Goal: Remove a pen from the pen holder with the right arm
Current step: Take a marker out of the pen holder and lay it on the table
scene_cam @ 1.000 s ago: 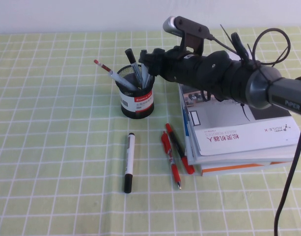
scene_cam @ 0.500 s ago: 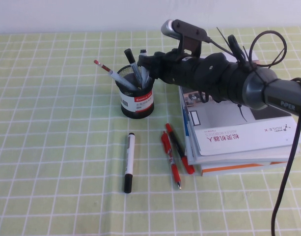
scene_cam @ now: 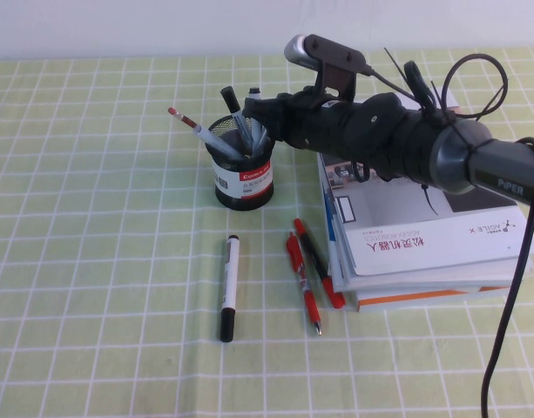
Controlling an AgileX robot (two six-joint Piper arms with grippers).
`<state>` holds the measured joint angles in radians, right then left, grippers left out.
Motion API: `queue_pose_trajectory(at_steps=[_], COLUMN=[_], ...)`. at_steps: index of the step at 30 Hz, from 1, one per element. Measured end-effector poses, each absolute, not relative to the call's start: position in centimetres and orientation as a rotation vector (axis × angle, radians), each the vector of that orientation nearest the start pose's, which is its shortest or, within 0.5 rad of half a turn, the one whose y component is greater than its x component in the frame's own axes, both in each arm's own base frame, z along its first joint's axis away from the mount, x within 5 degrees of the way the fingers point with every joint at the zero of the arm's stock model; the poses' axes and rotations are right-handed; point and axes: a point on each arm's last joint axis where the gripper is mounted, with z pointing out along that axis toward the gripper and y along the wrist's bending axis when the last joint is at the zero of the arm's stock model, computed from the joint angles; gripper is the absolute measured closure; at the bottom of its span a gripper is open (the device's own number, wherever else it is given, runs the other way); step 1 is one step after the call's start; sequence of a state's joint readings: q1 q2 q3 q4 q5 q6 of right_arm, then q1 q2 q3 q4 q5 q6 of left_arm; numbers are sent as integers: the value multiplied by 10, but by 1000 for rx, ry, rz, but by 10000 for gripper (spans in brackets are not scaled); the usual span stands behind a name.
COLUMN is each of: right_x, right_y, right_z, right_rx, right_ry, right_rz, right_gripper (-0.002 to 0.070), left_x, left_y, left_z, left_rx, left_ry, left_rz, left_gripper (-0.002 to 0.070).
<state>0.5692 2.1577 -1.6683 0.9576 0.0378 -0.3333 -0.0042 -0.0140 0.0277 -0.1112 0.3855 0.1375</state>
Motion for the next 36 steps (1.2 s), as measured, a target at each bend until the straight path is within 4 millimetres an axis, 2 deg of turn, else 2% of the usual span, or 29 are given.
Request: queue_pose_trajectory(at_steps=[8,22,28,35,36], right_x=[426,412,393,356,352], right_y=[278,274,268,249,247], right_z=[227,273,311,372,376], right_rx=[-25,-202,-355,-574,-595], right_ry=[2083,2009,1969,1890,1900], right_rz=[773,746,730,642,637], right_gripper=[629,630,630,631,631], left_x=[52,52,52,52,52], left_y=[-4,-4,-4,-4,-4], left_z=[170,170,170,170,170], left_rx=[65,65,65,65,65], left_ry=[1879,1879,1879,1879,1879], left_rz=[-19,-19,-19,-19,-19], left_gripper=[680,680,680,680,680])
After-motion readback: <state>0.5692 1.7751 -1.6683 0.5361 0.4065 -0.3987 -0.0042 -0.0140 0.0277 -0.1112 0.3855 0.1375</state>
